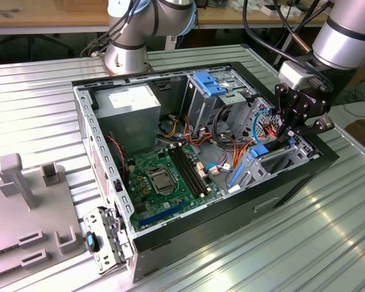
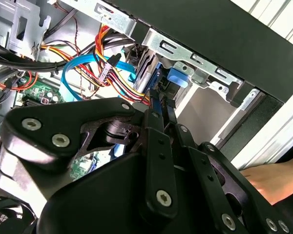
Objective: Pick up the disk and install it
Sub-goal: 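Insert the first disk wire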
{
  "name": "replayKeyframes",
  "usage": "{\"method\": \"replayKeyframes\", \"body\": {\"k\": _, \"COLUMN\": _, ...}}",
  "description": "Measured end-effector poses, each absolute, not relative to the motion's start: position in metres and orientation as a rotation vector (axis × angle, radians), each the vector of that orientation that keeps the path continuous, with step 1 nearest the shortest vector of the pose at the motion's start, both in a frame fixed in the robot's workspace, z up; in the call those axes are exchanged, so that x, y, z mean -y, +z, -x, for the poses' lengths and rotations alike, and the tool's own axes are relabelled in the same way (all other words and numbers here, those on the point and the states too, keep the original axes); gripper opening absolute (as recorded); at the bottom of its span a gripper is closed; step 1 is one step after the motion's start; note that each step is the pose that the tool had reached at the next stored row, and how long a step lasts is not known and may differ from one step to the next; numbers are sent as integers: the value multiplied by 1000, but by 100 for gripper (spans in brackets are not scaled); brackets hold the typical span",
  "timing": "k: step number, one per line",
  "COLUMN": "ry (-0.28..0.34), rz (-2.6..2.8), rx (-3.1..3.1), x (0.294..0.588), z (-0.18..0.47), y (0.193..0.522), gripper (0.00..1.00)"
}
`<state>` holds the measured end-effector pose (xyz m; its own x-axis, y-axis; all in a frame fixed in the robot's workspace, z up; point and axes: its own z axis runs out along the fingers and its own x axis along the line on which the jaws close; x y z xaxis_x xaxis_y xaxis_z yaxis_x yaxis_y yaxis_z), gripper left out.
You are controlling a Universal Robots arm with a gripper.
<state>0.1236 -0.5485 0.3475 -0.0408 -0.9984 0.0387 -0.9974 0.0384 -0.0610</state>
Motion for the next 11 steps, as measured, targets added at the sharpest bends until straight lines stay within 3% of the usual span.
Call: {"method": "replayKeyframes", "body": {"k": 11, "ry": -111, "rz": 2172, "rx": -2247, "x": 548, "z": -124, "y": 347, "gripper": 17}}
